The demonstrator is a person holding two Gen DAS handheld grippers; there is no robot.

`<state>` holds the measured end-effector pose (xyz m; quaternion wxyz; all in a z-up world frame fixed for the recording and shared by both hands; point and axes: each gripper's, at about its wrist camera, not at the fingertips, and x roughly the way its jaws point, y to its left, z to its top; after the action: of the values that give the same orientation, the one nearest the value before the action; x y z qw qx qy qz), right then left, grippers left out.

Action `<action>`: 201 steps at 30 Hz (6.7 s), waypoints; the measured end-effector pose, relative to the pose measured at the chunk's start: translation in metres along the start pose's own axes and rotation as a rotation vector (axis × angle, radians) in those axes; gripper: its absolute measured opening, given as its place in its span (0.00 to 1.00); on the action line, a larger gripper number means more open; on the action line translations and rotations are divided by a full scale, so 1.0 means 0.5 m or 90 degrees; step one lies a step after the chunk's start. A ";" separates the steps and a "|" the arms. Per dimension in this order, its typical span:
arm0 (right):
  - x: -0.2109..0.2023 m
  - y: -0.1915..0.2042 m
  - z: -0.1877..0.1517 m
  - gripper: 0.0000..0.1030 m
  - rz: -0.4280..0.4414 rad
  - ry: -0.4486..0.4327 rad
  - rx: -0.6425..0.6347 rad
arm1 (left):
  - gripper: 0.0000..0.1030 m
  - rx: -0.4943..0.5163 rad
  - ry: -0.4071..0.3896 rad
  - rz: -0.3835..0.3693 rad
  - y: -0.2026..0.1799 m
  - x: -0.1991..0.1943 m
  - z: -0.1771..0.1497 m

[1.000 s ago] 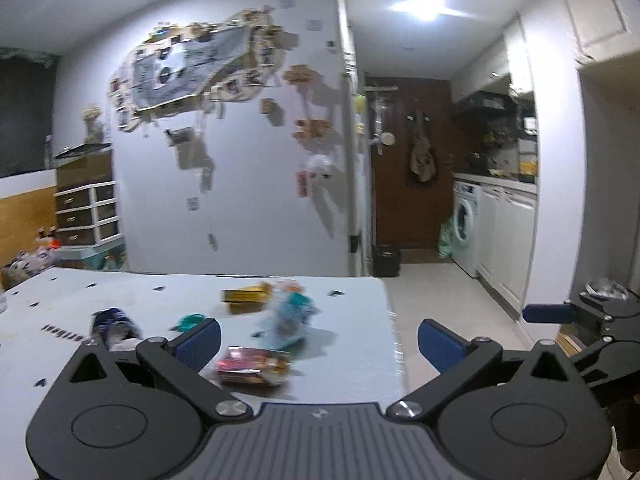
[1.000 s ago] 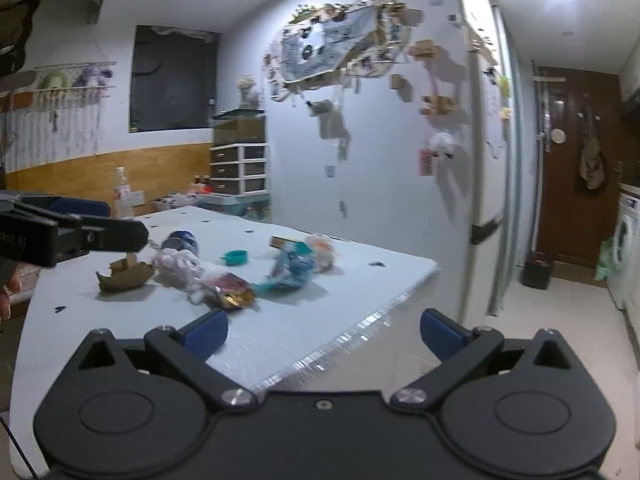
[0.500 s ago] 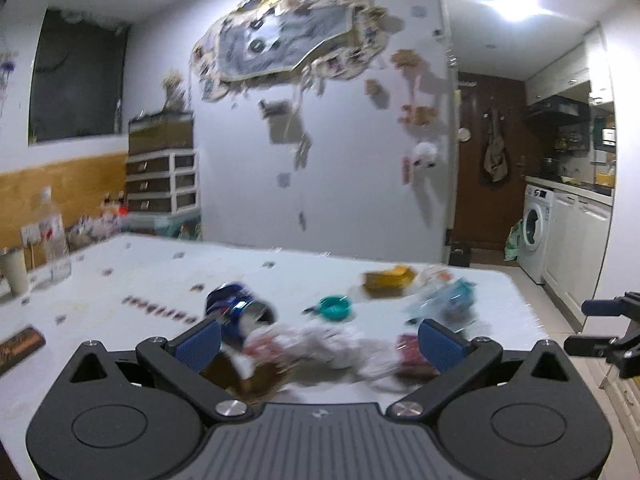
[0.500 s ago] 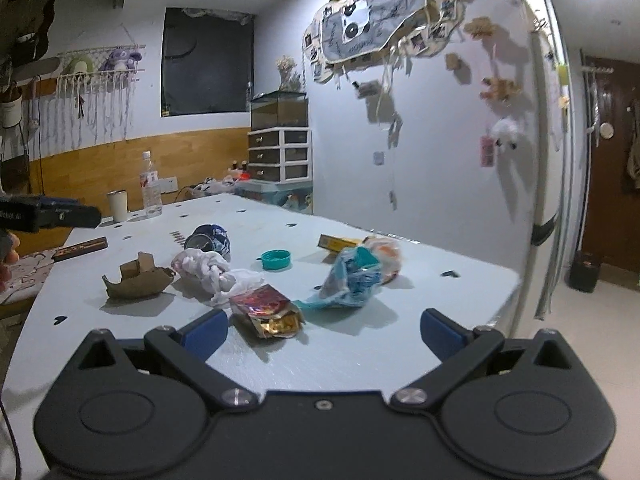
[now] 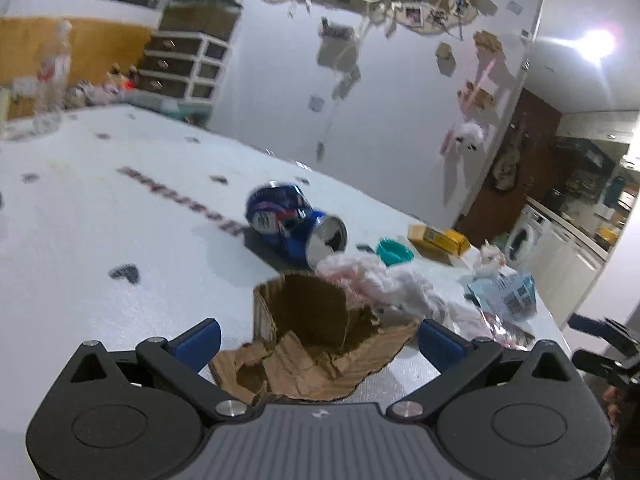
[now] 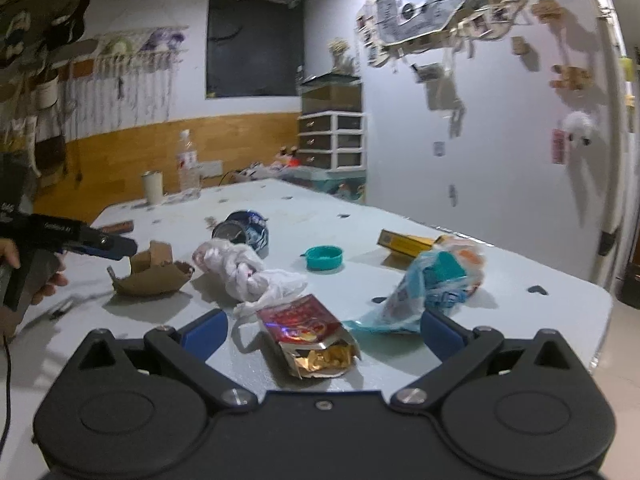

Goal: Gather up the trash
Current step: 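Grasp the cardboard piece with the left tool while the right tool grasps the red wrapper, then lift the cardboard with the left tool while the right tool lifts the red wrapper, then carry the cardboard and red wrapper with both tools over the yellow bin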

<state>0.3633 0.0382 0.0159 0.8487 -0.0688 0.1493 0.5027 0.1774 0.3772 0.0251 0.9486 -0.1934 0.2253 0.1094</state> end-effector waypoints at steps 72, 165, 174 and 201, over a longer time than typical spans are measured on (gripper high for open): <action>0.027 0.065 -0.034 0.52 0.097 0.151 -0.063 | 0.57 0.233 0.047 0.154 -0.241 0.022 -0.080; -0.438 -0.450 -0.444 0.52 -0.358 0.306 0.282 | 0.56 0.231 0.232 -0.169 -0.881 0.406 -0.536; -0.326 -0.491 -0.554 0.52 -0.335 0.440 0.327 | 0.57 0.170 0.326 -0.158 -0.800 0.535 -0.646; -0.068 -0.592 -0.803 0.53 -0.286 0.554 0.522 | 0.58 0.143 0.514 -0.093 -0.671 0.738 -0.809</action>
<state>0.5328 -0.2406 -0.3627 0.7527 0.0339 0.6424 0.1404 0.4434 -0.0492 -0.3748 0.8049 -0.1314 0.5747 -0.0675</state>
